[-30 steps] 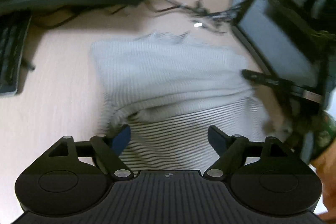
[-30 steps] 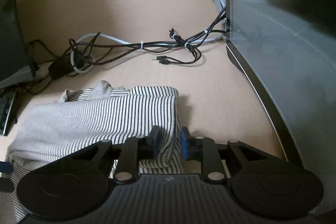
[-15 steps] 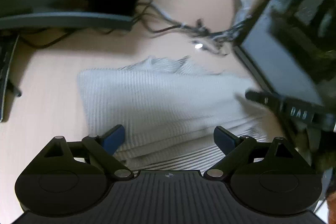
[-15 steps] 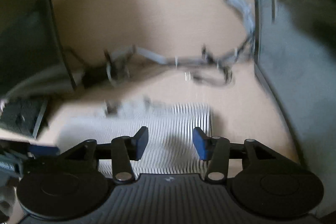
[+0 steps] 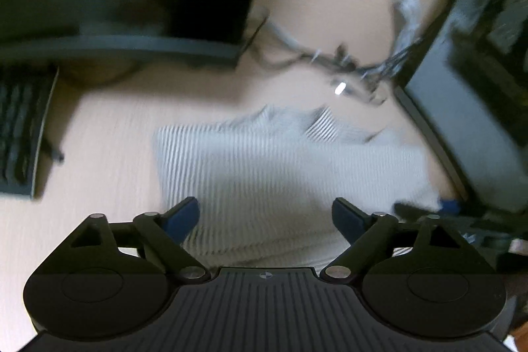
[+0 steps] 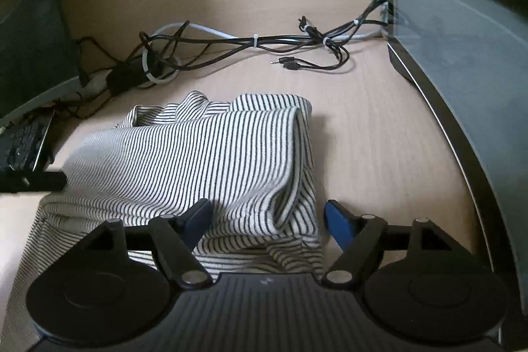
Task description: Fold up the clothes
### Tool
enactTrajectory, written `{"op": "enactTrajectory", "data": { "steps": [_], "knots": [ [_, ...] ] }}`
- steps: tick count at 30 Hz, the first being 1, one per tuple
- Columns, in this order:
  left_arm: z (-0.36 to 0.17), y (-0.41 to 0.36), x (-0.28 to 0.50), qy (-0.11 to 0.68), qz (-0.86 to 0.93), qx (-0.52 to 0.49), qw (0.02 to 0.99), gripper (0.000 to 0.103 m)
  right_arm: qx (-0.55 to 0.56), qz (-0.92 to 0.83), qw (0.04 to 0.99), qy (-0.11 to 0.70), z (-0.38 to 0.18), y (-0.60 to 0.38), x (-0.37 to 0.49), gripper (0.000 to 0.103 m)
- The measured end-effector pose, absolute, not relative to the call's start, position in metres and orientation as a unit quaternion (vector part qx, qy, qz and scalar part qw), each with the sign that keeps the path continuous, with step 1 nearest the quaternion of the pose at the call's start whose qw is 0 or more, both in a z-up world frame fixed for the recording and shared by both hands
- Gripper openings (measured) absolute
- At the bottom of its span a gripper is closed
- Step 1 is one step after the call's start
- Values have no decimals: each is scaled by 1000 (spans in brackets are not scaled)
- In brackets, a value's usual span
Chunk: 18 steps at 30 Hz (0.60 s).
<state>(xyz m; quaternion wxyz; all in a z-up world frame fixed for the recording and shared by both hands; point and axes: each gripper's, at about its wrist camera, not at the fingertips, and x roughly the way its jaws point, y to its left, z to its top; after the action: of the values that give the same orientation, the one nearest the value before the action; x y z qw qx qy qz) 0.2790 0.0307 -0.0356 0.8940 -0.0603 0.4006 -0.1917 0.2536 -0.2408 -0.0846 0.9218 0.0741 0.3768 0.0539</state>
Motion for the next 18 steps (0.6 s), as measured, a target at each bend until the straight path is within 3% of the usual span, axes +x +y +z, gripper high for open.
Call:
{"op": "enactTrajectory", "data": {
  "steps": [2, 4, 5, 6, 9, 13, 18],
  "knots": [
    [-32, 28, 278, 392, -205, -64, 895, 83, 62, 49, 927, 368, -77, -239, 250, 75],
    [-28, 24, 277, 383, -218, -67, 895, 81, 42, 53, 938, 341, -61, -235, 249, 82],
    [-28, 23, 278, 382, -222, -69, 895, 80, 39, 61, 942, 326, -52, -232, 248, 97],
    [-35, 21, 280, 393, -220, -70, 890, 79, 44, 78, 946, 310, -43, -229, 247, 103],
    [-62, 19, 287, 436, -212, -82, 871, 81, 81, 137, 943, 293, -32, -218, 249, 103],
    [-68, 15, 286, 434, -220, -78, 870, 90, 142, 140, 916, 348, -63, -212, 269, 103],
    [-71, 16, 287, 433, -229, -82, 868, 93, 216, 129, 890, 382, -82, -227, 278, 103]
  ]
}}
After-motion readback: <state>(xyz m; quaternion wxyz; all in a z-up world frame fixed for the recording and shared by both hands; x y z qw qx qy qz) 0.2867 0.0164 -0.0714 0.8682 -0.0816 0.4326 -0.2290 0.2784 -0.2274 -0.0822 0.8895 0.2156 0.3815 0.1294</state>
